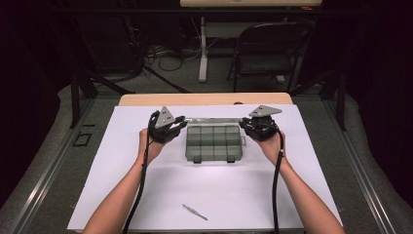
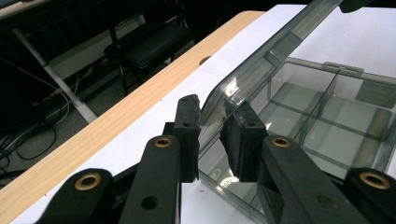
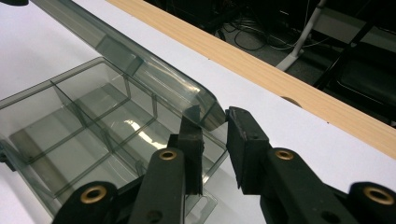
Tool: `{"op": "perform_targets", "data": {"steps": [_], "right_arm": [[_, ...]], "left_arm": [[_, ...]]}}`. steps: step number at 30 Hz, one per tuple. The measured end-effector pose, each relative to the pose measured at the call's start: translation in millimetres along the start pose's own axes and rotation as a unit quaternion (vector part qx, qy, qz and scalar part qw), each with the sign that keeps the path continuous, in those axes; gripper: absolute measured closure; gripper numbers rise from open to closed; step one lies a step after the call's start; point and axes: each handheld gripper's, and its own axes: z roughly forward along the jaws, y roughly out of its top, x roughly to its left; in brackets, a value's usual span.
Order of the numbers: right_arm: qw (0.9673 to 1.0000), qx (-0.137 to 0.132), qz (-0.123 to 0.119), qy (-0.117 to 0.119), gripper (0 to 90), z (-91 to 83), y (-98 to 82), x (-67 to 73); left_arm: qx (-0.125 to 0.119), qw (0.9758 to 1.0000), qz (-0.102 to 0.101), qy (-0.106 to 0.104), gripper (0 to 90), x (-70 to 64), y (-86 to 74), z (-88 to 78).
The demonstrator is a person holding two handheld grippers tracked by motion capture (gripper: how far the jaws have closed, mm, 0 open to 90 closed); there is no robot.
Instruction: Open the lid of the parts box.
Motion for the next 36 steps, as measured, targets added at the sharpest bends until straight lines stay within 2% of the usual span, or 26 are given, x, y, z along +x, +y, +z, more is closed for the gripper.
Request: {"op": "perform_targets", "data": {"steps": [10, 32, 36], "right_arm": [[1.0000, 0.005, 0.005, -0.006, 77.3, 3.8, 4.2, -2.5], [0.9996, 0.010, 0.016, -0.020, 80.3, 14.6, 11.3, -9.0], [0.9996, 0.010, 0.019, -0.021, 80.8, 16.5, 11.2, -9.9]], "left_arm": [[0.006, 1.0000, -0.004, 0.000, 77.2, 5.7, 1.6, 4.7], [0.004, 0.9998, -0.021, 0.005, 78.5, 15.9, 5.1, 15.4], [0.005, 0.9998, -0.019, 0.006, 78.5, 16.9, 4.7, 17.1]]}}
